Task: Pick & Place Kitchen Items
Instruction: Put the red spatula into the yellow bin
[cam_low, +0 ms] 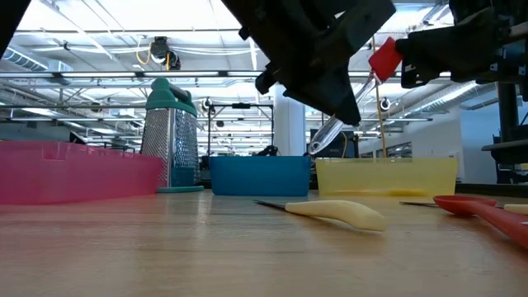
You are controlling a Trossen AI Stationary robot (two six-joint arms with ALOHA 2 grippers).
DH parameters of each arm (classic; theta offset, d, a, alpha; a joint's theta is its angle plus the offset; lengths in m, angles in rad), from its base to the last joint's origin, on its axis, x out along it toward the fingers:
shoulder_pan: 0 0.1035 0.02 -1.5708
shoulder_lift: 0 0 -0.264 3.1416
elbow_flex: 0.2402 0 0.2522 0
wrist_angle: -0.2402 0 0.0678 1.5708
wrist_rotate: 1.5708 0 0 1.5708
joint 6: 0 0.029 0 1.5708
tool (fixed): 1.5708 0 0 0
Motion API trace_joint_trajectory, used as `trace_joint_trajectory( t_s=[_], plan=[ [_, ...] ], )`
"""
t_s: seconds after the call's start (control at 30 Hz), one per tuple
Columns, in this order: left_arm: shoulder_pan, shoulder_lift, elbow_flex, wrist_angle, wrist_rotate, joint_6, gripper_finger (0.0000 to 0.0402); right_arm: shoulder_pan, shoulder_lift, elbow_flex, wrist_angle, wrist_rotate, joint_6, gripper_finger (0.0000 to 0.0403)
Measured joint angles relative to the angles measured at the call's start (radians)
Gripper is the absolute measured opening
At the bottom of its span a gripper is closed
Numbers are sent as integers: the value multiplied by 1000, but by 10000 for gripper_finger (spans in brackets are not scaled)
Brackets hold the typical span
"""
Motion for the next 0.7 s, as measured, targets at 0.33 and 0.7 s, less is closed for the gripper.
trace_joint_trajectory(
  t_s=[0.33,0.7],
  plan=[
    [-7,1,0,-54,-3,-9,19,-1,0,0,-22,2,-1,121],
    [-5,1,0,40,-5,76,11,0,0,0,-43,-2,11,101]
  ],
)
